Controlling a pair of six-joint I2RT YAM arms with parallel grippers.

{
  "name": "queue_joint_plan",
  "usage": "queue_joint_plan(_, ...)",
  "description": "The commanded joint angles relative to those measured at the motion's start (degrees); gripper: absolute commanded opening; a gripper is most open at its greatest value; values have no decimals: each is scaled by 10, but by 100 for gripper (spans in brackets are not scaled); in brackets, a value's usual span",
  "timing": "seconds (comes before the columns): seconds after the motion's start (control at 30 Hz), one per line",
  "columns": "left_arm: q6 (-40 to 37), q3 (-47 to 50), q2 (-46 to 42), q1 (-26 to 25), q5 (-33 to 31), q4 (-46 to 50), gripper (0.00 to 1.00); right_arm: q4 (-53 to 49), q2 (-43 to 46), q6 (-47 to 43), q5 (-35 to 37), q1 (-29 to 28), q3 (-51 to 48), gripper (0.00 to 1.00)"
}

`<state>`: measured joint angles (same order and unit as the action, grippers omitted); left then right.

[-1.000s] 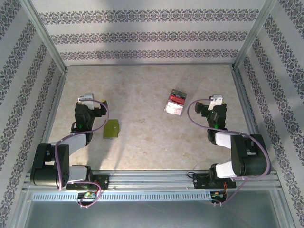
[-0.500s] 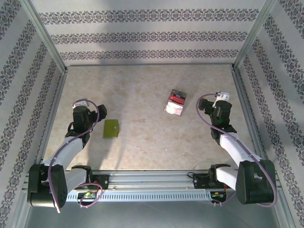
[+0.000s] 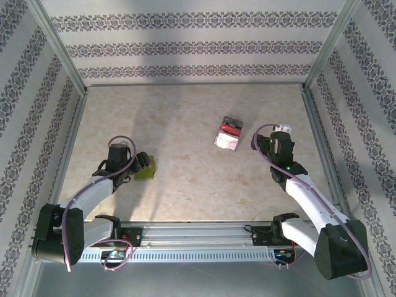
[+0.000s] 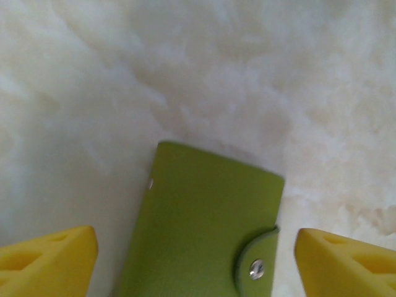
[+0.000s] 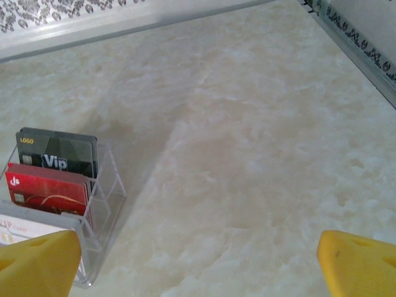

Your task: Take the credit cards out of the card holder

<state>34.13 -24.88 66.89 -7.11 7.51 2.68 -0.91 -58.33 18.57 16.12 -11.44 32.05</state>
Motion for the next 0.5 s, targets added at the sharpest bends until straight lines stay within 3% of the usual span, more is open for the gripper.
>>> queue_joint_plan(0.0,3,-9,31,-15,5,27,78,-45,-1,14,40,-22,28,98)
queue_joint_plan(0.3,9,-19,98,-44,21,-9,62,-77,-37,39,53,-67,64,98)
queue_joint_plan(0.47,1,-41,134,-70,39,-15,47,-81,-68,45,43,-84,82,98)
